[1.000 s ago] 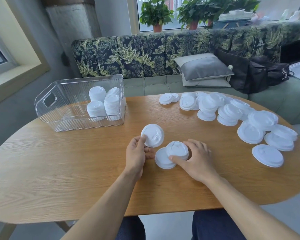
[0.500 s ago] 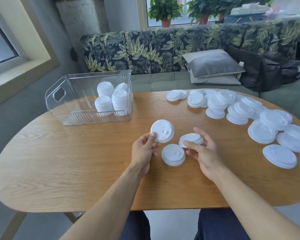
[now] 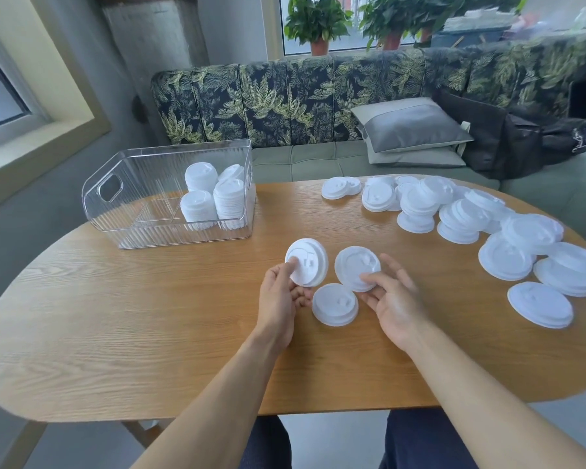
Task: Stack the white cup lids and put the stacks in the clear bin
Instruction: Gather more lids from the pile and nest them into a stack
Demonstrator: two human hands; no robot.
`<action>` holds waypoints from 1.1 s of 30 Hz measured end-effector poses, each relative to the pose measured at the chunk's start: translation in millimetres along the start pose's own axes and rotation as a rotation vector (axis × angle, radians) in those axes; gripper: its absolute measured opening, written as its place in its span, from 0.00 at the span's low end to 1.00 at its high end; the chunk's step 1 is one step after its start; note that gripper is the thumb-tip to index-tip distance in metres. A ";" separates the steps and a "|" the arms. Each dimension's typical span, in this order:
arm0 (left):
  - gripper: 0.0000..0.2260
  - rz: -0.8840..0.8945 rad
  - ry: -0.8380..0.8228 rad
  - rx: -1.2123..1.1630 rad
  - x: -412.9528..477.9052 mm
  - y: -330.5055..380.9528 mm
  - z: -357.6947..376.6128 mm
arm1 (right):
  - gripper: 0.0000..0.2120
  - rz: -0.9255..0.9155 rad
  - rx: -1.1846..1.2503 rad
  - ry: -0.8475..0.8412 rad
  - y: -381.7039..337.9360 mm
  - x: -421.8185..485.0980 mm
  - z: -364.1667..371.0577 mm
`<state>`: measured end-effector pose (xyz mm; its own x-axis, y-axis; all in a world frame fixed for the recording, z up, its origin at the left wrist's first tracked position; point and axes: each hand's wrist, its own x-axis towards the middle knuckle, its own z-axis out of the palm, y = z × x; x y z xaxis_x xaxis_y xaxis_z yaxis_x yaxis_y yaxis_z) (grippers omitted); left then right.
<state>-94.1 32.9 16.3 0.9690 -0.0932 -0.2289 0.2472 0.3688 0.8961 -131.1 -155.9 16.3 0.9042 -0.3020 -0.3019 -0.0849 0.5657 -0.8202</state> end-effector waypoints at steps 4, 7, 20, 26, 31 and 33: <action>0.14 0.048 -0.008 0.064 -2.3 -2.0 0.6 | 0.18 0.049 0.032 -0.043 -1.2 -0.6 1.1; 0.16 0.053 -0.017 0.087 -2.8 -1.9 1.5 | 0.18 0.073 0.091 -0.054 -0.3 -0.9 4.6; 0.15 0.119 -0.007 0.217 -2.1 -7.0 6.5 | 0.20 0.089 0.148 -0.155 -1.8 -5.5 8.0; 0.15 0.129 0.011 0.197 -3.3 -6.9 5.7 | 0.14 0.162 0.266 -0.134 -0.7 -3.4 1.1; 0.16 0.129 -0.016 0.175 -6.1 -7.9 4.8 | 0.13 0.188 0.352 -0.194 1.8 -3.3 -2.4; 0.16 0.143 -0.041 0.159 -6.5 -8.0 5.0 | 0.14 0.185 0.328 -0.214 3.2 -3.5 -4.3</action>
<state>-102.3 25.9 12.6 0.9926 -0.0892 -0.0829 0.1015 0.2303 0.9678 -136.3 -156.4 12.7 0.9556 -0.0260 -0.2934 -0.1476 0.8196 -0.5535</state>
